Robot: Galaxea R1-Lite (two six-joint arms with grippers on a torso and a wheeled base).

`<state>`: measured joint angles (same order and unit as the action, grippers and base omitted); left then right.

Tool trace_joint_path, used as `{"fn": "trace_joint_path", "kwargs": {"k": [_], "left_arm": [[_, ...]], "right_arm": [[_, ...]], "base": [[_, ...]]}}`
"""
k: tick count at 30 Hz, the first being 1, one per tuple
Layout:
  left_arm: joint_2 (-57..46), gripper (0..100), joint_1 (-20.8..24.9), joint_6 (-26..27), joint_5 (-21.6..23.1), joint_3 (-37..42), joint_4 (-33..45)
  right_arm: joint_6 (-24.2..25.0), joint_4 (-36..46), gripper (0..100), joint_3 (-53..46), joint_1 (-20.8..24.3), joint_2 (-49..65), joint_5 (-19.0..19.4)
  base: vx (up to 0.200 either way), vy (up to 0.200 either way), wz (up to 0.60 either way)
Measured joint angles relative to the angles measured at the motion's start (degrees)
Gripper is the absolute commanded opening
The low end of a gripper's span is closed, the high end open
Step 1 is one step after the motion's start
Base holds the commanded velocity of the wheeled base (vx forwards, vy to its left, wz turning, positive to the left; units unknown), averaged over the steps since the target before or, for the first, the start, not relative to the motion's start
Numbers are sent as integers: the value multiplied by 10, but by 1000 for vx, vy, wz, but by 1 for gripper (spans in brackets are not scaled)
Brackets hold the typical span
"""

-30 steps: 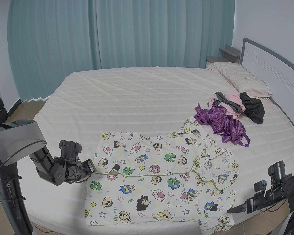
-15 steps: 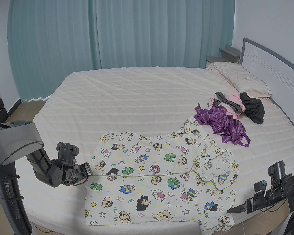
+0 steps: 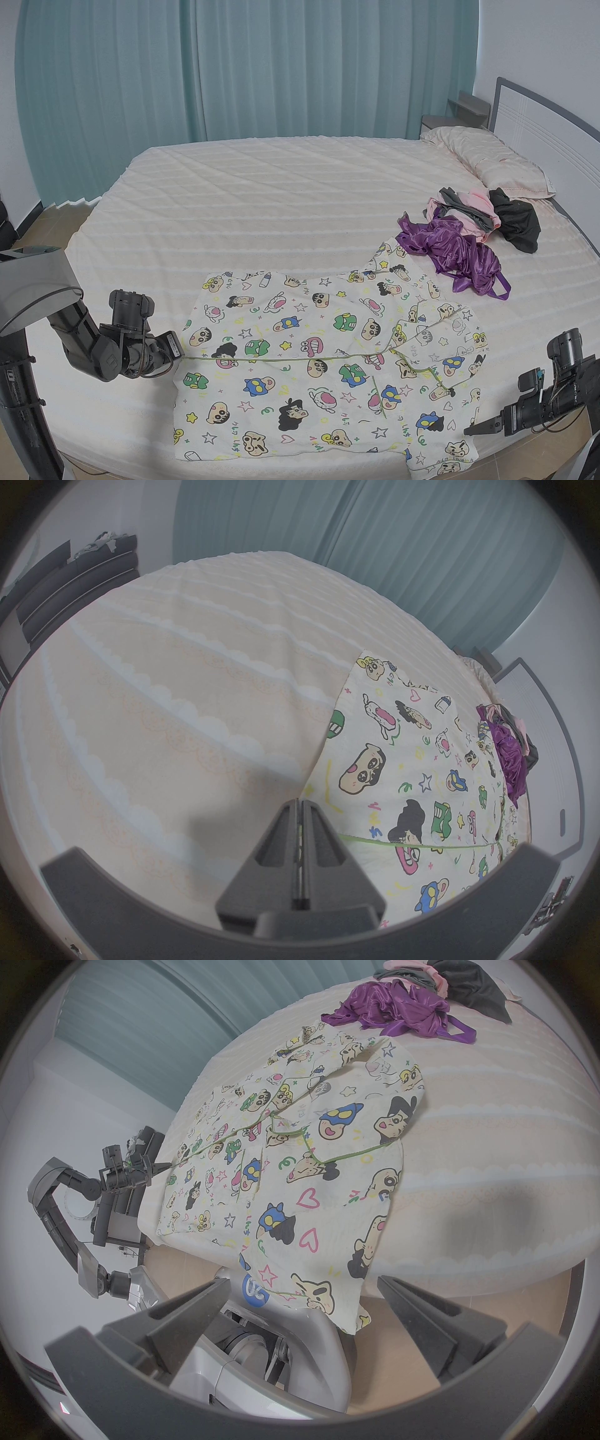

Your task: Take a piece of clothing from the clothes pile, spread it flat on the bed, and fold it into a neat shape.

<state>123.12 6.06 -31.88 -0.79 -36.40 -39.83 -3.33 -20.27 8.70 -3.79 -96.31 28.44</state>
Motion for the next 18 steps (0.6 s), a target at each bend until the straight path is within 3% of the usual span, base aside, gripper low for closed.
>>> {"fn": "trace_joint_path", "kwargs": {"k": [3,4,18], "left_arm": [[-1,0,1,0,0,2,1],[-2,100,1,0,0,3,1],[-36,100,-3,-4,1,12,8]], "right_arm": [[0,0,100,0,0,0,0],[0,0,100,0,0,0,0],[0,0,100,0,-1,0,-1]], "base": [[0,0,0],[0,0,0],[0,0,0]]}}
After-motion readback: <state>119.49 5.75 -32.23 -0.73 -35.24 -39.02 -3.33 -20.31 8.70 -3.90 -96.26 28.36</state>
